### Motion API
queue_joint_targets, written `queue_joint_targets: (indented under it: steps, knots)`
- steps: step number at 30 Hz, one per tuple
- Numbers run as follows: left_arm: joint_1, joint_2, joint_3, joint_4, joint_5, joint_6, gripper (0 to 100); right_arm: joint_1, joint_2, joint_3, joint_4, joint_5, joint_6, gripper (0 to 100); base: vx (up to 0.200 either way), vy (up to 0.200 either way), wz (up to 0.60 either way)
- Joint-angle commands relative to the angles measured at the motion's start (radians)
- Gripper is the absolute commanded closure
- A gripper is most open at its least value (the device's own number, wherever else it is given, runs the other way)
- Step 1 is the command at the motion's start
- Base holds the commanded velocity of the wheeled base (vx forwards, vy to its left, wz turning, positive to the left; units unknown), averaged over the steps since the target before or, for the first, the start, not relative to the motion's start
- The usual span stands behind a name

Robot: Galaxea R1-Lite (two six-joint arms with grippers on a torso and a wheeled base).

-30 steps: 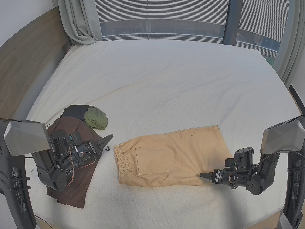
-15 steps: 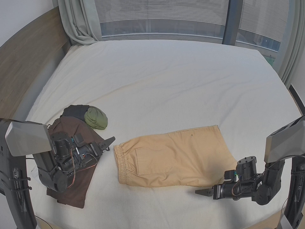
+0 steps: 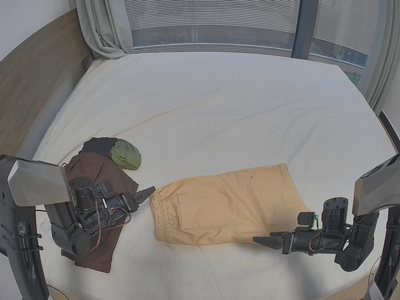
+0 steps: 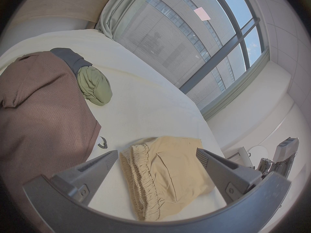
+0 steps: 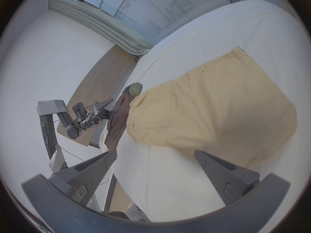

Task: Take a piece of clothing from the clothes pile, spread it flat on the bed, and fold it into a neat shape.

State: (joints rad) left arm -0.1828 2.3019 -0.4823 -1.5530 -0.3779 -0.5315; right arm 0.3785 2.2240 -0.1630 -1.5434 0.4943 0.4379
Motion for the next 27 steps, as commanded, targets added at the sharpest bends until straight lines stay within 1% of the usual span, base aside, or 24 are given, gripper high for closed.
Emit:
queue_joint_targets:
  steps: [1, 4, 6, 9, 11, 17, 21, 27]
  knots:
    - [0.002, -0.006, 0.007, -0.002, -0.003, 0.002, 0, -0.013, -0.126, -0.012, 0.006, 0.001, 0.007, 0, 0.000, 0.000, 0.00]
    - [-0.006, -0.007, 0.007, -0.001, -0.003, 0.004, 0, -0.016, -0.165, -0.032, 0.009, 0.001, 0.015, 0, 0.000, 0.000, 0.00]
    - [-0.006, -0.012, 0.002, -0.001, -0.004, 0.005, 0, -0.038, -0.184, -0.035, 0.005, 0.003, 0.018, 0, 0.000, 0.000, 0.00]
    - [-0.004, -0.018, 0.004, -0.001, -0.015, 0.005, 0, -0.050, -0.184, -0.046, 0.000, 0.004, 0.019, 0, 0.000, 0.000, 0.00]
    - [-0.001, -0.021, 0.010, -0.001, -0.038, 0.004, 0, -0.084, -0.184, -0.064, 0.003, 0.004, 0.019, 0, 0.000, 0.000, 0.00]
    - [-0.012, 0.028, 0.007, -0.001, -0.042, -0.002, 0, -0.136, -0.153, -0.110, 0.003, 0.004, 0.019, 0, 0.000, 0.000, 0.00]
    - [-0.009, 0.060, -0.004, -0.001, -0.042, -0.007, 0, -0.148, -0.145, -0.127, 0.008, 0.006, 0.019, 0, 0.000, 0.000, 0.00]
    - [-0.021, 0.108, -0.028, -0.001, -0.039, -0.025, 0, -0.145, -0.147, -0.122, 0.008, 0.006, 0.019, 0, 0.000, 0.000, 0.00]
